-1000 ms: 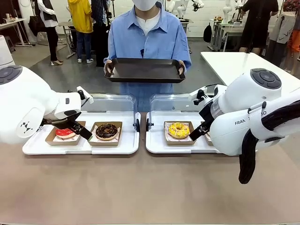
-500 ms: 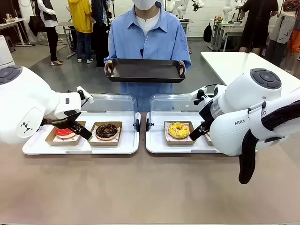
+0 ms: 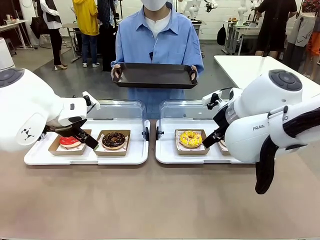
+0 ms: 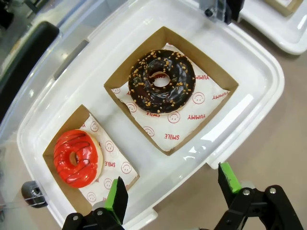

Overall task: Provide the desired donut to the person.
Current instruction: Pick up and lift the Paper togo box containing the Donut pointed at by the person.

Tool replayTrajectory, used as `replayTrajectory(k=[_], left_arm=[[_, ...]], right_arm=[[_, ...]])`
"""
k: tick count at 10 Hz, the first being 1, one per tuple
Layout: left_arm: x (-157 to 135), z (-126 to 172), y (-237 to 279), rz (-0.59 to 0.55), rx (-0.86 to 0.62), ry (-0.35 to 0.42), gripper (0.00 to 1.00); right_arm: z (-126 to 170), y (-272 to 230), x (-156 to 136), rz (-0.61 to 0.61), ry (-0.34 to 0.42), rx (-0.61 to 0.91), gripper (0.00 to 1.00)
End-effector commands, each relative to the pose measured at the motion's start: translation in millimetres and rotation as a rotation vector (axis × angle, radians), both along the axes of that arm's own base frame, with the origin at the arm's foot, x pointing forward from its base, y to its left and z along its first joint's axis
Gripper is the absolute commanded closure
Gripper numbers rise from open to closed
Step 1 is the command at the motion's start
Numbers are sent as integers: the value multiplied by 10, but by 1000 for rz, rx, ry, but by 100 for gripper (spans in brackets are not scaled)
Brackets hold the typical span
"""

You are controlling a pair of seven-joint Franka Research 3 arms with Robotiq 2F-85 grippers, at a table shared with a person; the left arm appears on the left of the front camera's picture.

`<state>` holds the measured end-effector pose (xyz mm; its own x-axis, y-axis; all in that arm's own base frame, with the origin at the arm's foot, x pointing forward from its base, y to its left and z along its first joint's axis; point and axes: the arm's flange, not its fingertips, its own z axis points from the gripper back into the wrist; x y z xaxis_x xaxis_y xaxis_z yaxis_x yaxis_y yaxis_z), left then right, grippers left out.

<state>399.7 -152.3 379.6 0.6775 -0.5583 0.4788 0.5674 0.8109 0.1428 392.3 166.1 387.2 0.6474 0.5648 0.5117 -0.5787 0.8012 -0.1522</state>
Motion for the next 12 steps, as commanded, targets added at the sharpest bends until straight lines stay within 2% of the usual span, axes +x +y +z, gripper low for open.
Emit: replayTrajectory(k=[1,3,6,8,9,10,11,12], left_arm=[[-119,463,-52,-19,8,56,0],[-176,972,-134,-51,60,86,0],[-425,1676,-188,-81,198,92,0],[-581,1903,-113,-60,227,71,0],[-615,1979,-64,-55,225,62,0],[-680,2029,-43,-81,211,-14,0],[-613,1988,-129,-63,198,77,0],[-613,1988,-129,-63,198,77,0]], right_arm=[[500,8,-196,-34,18,0,0],[998,-26,-313,-52,39,-21,0],[1616,1,-520,-12,144,-137,0],[1892,68,-713,0,183,-239,0],[1989,95,-777,-14,173,-255,0],[2003,98,-805,-19,106,-303,0],[1920,73,-771,8,186,-205,0],[1920,73,-771,8,186,-205,0]])
